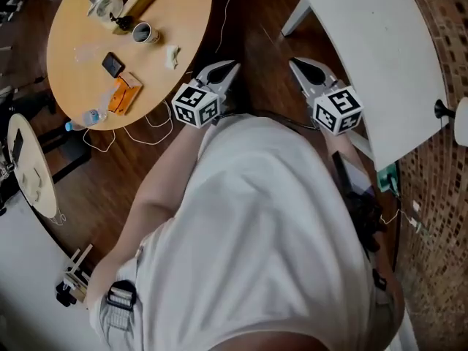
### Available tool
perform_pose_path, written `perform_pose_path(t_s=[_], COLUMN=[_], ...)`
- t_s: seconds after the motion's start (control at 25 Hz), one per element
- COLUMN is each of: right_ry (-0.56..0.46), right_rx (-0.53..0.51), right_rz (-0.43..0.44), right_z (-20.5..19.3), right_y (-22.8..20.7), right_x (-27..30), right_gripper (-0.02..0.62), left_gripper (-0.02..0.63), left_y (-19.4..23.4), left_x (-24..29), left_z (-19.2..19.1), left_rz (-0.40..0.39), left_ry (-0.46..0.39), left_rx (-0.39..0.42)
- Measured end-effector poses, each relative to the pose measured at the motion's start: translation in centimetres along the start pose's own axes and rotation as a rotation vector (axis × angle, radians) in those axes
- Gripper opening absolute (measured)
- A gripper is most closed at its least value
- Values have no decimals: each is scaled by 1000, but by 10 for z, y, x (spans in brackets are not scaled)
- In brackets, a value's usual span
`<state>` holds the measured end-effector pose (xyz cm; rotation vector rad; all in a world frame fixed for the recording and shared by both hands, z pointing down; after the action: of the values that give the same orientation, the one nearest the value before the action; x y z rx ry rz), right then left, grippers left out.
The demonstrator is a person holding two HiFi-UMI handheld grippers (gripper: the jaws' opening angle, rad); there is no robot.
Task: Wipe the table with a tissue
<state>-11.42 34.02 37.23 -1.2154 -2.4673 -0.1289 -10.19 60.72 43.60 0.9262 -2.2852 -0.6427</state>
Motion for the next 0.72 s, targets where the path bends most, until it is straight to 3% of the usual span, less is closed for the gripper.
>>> perform_pose_path(t_s=[0.12,0.2,0.32,0.4,0.48,0.72], right_ry=[14,20,24,25,24,41], right_rx=[-11,-14,-11,-7,1,22], right_rz=[21,33,39,35,25,-13], right_z=[9,14,19,23,25,26], right_y=[4,7,11,13,12,13], right_x=[26,44,66,78,87,97], right_gripper=[8,9,9,9,9,9], left_gripper=[6,6,6,8,63,84], left_y=[33,61,107,136,161,204], left_x=[-19,-38,-70,-87,-96,-85], left_z=[4,7,9,9,10,12], left_rz=[85,213,412,500,547,586], left_ry=[41,66,77,87,107,209], left_rx=[55,83,67,31,-3,8])
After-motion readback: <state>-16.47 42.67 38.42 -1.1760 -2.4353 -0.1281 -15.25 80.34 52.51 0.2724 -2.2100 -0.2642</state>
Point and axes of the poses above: the fingertips, and each gripper's own axes: x forward along the fingers, y to its left, z out of its top, the point moved 10 cm from there along -x, backward along the fingers, and after that the axes turned 14 degrees about -x, right-handed, at the moved point
